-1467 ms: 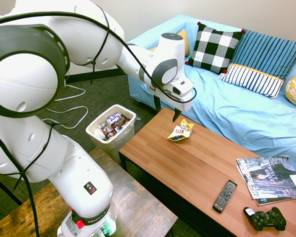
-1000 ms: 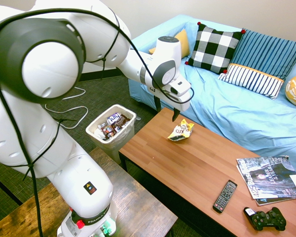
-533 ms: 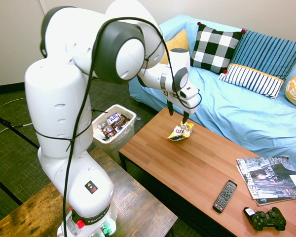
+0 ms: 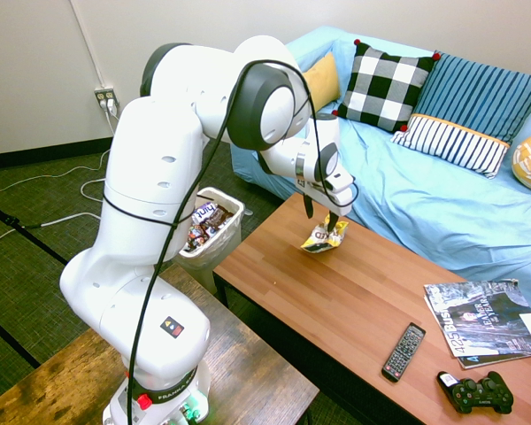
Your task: Throw the chip bag in the trash bin
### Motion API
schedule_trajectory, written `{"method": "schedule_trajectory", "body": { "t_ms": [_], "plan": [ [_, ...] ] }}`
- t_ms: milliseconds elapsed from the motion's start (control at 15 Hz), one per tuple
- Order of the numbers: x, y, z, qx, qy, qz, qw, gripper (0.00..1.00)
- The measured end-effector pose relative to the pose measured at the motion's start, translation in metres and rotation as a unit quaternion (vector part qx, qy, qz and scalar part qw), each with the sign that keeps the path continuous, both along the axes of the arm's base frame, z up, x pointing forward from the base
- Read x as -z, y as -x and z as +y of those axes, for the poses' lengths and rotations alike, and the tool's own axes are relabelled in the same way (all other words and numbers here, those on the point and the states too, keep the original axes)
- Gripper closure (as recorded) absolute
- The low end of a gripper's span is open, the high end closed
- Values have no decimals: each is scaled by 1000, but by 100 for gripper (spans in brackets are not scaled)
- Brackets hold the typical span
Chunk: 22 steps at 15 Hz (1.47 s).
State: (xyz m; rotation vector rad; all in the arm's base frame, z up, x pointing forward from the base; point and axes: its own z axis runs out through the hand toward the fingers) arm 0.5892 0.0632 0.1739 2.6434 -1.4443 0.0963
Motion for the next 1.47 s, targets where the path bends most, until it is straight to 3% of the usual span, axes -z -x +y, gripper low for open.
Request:
{"method": "schedule_trajectory", "body": {
  "t_ms": [467, 533, 1467],
  "plan": [
    [58, -14, 5, 12, 16, -5, 1000, 0],
    [61, -13, 4, 15, 16, -4, 1000, 100],
    [83, -3, -2, 34, -13, 6, 999, 100]
  ]
}}
